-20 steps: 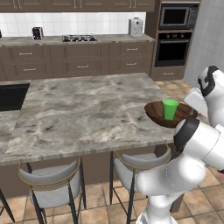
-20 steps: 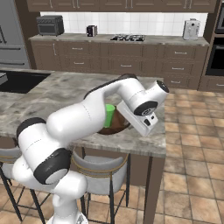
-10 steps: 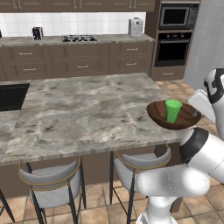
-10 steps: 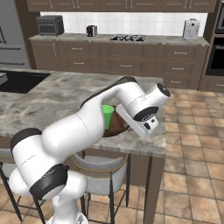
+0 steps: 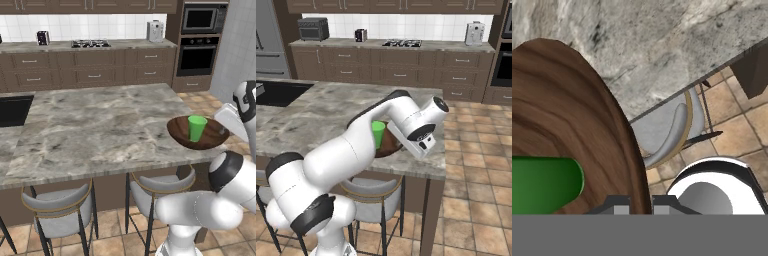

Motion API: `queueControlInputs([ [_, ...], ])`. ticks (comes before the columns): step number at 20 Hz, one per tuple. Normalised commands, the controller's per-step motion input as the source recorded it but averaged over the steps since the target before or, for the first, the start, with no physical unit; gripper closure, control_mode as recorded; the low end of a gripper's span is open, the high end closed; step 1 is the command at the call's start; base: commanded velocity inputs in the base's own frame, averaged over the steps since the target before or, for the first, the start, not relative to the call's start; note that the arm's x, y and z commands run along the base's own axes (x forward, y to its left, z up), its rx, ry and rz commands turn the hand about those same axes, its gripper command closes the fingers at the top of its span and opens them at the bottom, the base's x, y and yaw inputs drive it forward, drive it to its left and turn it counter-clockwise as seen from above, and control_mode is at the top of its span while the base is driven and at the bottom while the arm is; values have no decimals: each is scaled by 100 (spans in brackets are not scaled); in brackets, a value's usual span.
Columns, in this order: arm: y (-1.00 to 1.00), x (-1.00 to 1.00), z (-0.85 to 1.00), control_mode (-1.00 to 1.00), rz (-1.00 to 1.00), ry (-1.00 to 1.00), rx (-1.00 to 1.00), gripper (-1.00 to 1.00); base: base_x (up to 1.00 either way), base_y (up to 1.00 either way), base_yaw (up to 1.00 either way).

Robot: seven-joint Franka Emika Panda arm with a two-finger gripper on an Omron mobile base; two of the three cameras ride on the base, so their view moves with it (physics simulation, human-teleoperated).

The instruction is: Place the cup inside the bowl on the dining table and move the bowl to any counter.

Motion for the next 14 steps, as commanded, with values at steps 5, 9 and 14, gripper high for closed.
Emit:
queueControlInputs([
  [5, 0, 0, 0, 100, 0, 0, 0, 100, 0, 0, 0],
  [9, 0, 0, 0, 100, 0, 0, 0, 100, -18, 0, 0],
  [14, 0, 0, 0, 100, 0, 0, 0, 100, -61, 0, 0],
])
